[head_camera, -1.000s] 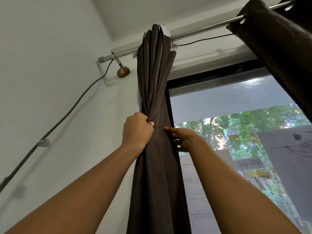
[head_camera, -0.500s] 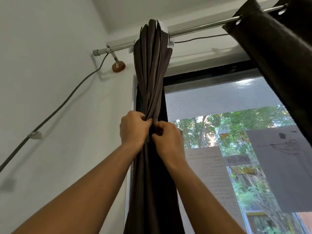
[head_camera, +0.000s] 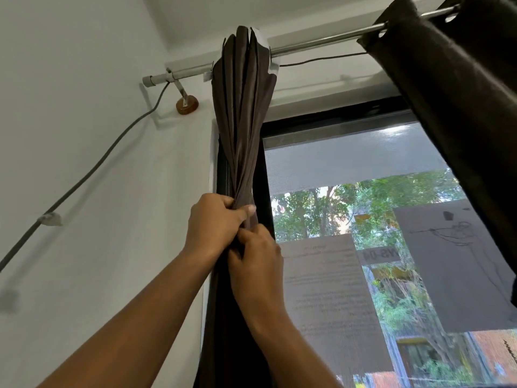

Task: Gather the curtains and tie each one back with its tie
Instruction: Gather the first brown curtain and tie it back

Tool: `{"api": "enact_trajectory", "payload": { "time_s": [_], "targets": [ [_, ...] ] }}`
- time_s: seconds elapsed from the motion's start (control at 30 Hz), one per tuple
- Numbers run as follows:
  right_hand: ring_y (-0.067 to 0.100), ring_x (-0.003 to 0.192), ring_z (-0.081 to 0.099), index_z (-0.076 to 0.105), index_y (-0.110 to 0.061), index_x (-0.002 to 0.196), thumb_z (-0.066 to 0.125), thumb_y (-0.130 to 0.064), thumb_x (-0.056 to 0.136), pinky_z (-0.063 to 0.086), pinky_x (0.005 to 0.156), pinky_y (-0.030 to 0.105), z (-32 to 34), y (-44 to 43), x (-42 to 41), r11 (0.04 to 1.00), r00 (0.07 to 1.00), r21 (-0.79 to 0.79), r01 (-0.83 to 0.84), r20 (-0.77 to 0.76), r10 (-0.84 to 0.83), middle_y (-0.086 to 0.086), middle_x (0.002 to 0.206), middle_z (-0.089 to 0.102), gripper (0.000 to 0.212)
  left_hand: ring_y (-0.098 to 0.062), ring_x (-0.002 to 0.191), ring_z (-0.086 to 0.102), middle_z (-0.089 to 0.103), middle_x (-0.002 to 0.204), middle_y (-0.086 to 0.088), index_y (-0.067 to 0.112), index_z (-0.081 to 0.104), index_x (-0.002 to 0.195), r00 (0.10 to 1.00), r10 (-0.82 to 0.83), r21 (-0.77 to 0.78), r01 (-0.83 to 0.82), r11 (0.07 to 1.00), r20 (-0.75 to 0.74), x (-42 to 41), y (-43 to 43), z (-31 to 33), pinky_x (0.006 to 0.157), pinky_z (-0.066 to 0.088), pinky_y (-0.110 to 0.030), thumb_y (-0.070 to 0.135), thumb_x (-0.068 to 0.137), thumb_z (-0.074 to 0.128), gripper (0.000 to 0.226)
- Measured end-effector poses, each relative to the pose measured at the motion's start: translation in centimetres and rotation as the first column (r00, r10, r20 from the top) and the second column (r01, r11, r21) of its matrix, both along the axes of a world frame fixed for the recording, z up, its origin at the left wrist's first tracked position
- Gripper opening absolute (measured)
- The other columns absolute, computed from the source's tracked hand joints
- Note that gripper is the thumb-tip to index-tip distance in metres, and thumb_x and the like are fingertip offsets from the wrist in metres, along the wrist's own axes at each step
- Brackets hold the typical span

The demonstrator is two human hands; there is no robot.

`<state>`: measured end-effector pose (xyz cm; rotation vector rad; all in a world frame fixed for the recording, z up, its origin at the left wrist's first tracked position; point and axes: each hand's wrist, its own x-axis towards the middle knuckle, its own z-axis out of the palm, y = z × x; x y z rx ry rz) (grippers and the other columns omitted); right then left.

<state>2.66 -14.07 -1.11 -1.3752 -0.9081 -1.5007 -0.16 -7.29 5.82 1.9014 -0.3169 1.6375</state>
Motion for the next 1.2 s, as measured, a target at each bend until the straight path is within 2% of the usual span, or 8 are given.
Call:
{"api": "enact_trajectory", "payload": {
  "time_s": [0.2,0.3,0.43,0.6,0.67,0.83,1.03,1.2],
  "targets": [
    [-0.009,0.072,0.059,0.075,-0.024,0.091,0.061,-0.015,0.085,0.042,0.064,0.003,-1.8,-1.6,2.1,0.902,0.915,-0.156,-0.402,-0.096,0.391,-0.019,0.07,0.062,0.017,-0.008,0.054,0.056,0.056,0.057,0.005,0.017,0.057,0.061,0.957,0.285,0.058,-0.287,0.956,0.048,-0.1,0.6,-3.1,0.049,0.032,-0.011,0.024,0.087,0.068,0.03],
    [0.011,0.077,0.069,0.076,-0.027,0.083,0.064,-0.021,0.082,0.055,0.075,0.03,1.1,-3.6,5.1,0.778,0.736,0.141,-0.613,-0.257,0.626,-0.004,0.077,0.074,0.013,-0.005,0.051,0.049,0.055,0.058,0.006,0.015,0.062,0.067,0.938,0.327,0.085,-0.338,0.937,0.115,0.2,0.4,-3.6,0.047,0.025,-0.01,0.024,0.091,0.065,0.025],
    [0.021,0.103,0.062,0.065,-0.015,0.113,0.063,-0.019,0.087,0.048,0.087,0.033,6.3,-3.8,8.8,0.877,0.713,0.179,-0.446,-0.521,0.469,0.003,0.105,0.067,0.026,-0.009,0.056,0.054,0.061,0.065,0.002,0.012,0.068,0.08,0.936,0.317,0.101,-0.334,0.937,0.15,0.5,0.4,-4.0,0.053,0.033,-0.011,0.025,0.093,0.062,0.019],
    [0.023,0.103,0.057,0.06,-0.01,0.113,0.064,-0.032,0.087,0.044,0.097,0.043,7.9,-2.6,9.8,0.689,0.32,0.141,-0.711,-0.807,0.497,0.009,0.109,0.06,0.033,-0.011,0.064,0.059,0.07,0.077,0.001,0.012,0.073,0.094,0.92,0.342,0.086,-0.362,0.928,0.19,0.1,1.1,-4.2,0.057,0.035,-0.007,0.027,0.093,0.062,0.019],
    [0.02,0.093,0.06,0.064,-0.011,0.105,0.066,-0.028,0.085,0.051,0.086,0.038,7.8,-2.5,9.6,0.655,0.278,0.187,-0.732,-0.795,0.539,0.006,0.102,0.064,0.026,-0.011,0.065,0.06,0.07,0.078,0.001,0.012,0.074,0.096,0.919,0.341,0.083,-0.362,0.928,0.199,-0.1,1.4,-4.3,0.059,0.039,-0.008,0.027,0.092,0.063,0.019],
    [0.009,0.058,0.065,0.066,-0.015,0.08,0.068,-0.016,0.084,0.048,0.046,0.019,6.5,-4.1,6.7,0.695,0.469,0.266,-0.668,-0.574,0.671,0.002,0.074,0.069,0.004,-0.006,0.063,0.058,0.071,0.079,0.002,0.011,0.075,0.096,0.94,0.281,0.051,-0.295,0.954,0.192,-0.5,1.8,-4.3,0.061,0.041,-0.007,0.027,0.09,0.067,0.019],
    [0.008,0.084,0.065,0.068,-0.021,0.1,0.07,-0.017,0.081,0.053,0.077,0.026,3.3,-4.5,2.0,0.949,0.897,0.077,-0.304,-0.313,0.313,-0.01,0.086,0.066,0.019,0.001,0.055,0.052,0.069,0.074,0.006,0.014,0.075,0.093,0.95,0.216,0.043,-0.231,0.972,0.224,-0.7,1.1,-4.4,0.051,0.037,-0.003,0.022,0.088,0.069,0.012],
    [-0.008,0.076,0.063,0.071,-0.025,0.102,0.066,-0.014,0.081,0.049,0.069,0.006,0.7,-3.3,-0.3,0.949,0.923,0.034,-0.313,-0.224,0.313,-0.018,0.08,0.068,0.025,-0.007,0.062,0.062,0.071,0.073,0.003,0.015,0.075,0.09,0.966,0.158,0.046,-0.17,0.984,0.204,-1.0,0.3,-4.4,0.057,0.044,-0.011,0.021,0.09,0.066,0.011]
  ]
}}
